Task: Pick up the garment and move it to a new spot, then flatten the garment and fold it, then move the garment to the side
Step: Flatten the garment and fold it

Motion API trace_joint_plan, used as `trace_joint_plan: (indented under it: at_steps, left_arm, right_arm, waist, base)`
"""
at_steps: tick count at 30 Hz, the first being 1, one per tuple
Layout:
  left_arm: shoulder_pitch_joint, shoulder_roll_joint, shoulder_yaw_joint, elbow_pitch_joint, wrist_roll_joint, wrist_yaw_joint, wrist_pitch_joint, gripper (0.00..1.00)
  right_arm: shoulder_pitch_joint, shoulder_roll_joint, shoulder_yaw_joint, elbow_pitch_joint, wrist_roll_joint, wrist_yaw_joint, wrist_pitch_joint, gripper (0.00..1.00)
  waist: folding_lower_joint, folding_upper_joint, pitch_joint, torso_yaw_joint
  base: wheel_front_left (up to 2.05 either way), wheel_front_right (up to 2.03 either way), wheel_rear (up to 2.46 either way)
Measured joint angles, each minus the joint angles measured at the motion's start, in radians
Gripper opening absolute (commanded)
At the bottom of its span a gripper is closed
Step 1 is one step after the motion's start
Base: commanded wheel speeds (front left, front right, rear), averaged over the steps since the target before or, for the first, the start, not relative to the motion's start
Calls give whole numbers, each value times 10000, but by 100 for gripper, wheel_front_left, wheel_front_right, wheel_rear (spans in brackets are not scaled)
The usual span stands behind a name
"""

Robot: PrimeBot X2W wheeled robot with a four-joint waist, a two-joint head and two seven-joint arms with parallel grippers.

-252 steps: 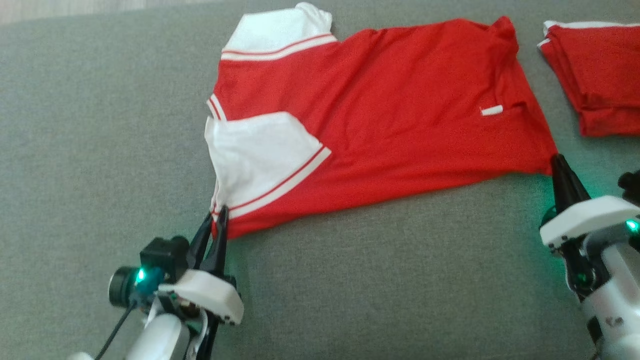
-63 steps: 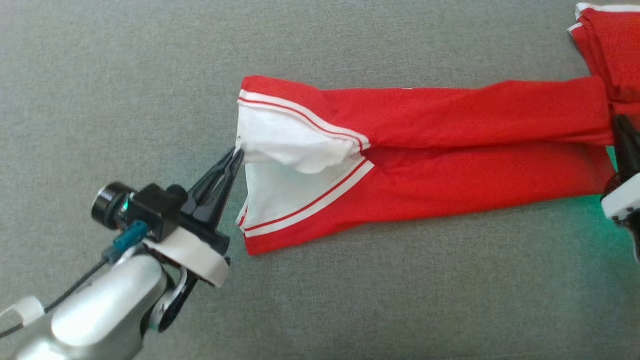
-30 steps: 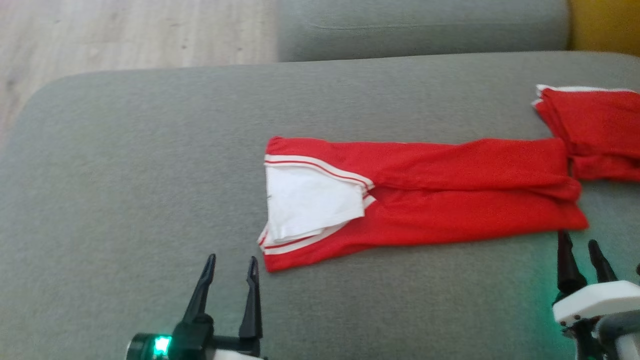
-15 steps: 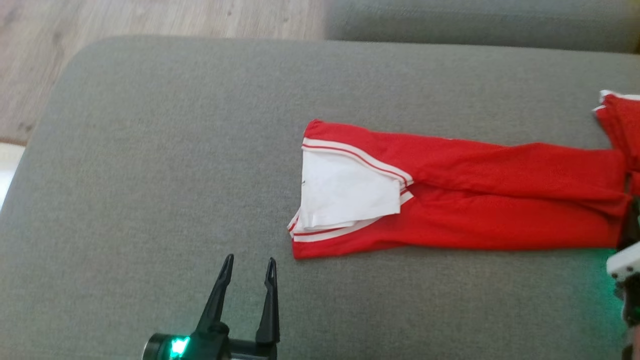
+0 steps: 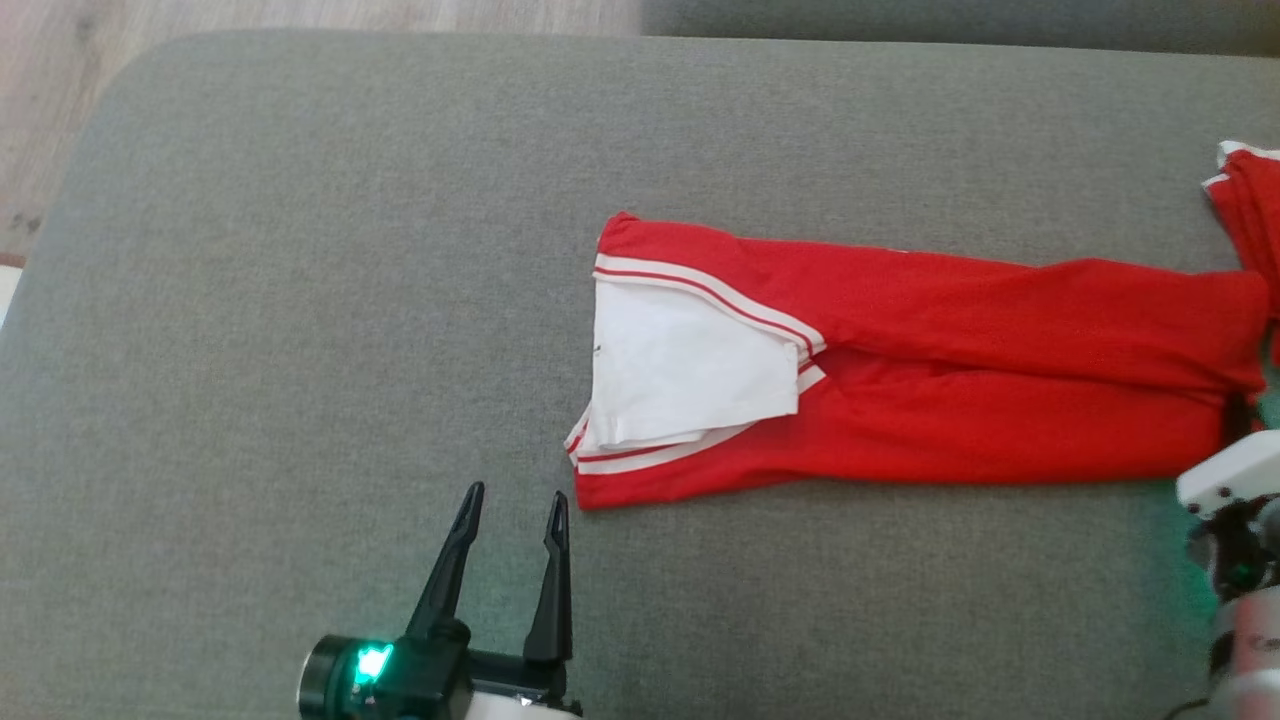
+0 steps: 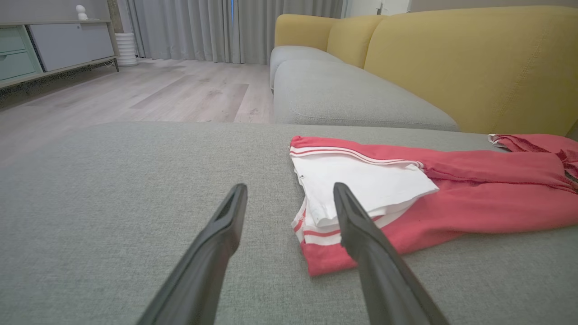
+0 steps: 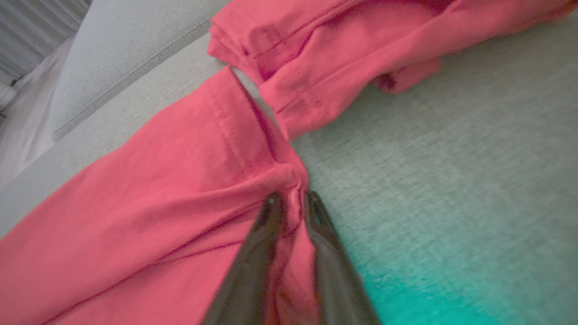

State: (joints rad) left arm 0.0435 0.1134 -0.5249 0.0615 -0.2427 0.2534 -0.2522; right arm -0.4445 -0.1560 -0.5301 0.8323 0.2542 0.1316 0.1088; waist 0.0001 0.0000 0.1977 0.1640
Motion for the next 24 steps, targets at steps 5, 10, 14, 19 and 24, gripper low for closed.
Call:
trace_joint_plan:
  at_steps: [5, 10, 14, 19, 24]
  left_arm:
    - [6, -67, 194, 169, 169, -174, 0, 100]
    - [44, -127, 449, 253, 301, -349, 0, 100]
    - [81, -213, 487, 320, 426, -522, 0, 100]
    - [145, -267, 616, 401, 541, -694, 0, 100]
    - [281, -291, 709, 516, 596, -786, 0, 100]
  right_arm:
    - [62, 159, 508, -86, 552, 0, -100, 0]
    - [502, 176, 1467, -867, 1254, 0, -663, 0]
    - [815, 130, 2293, -1791, 1889, 0, -757, 0]
    - [855, 79, 3373, -3187, 2477, 0, -838, 0]
    - [851, 205, 4506, -4510, 2742, 0, -675, 0]
  waist:
    - [0, 0, -123, -133]
    - [-2, 0, -394, -316]
    - [-2, 0, -613, -437]
    - [-2, 0, -782, -357]
    - [-2, 0, -875, -39]
  base:
    - [0, 0, 0]
    - [0, 0, 0]
    - [0, 0, 0]
    - [0, 0, 0]
    - [0, 0, 0]
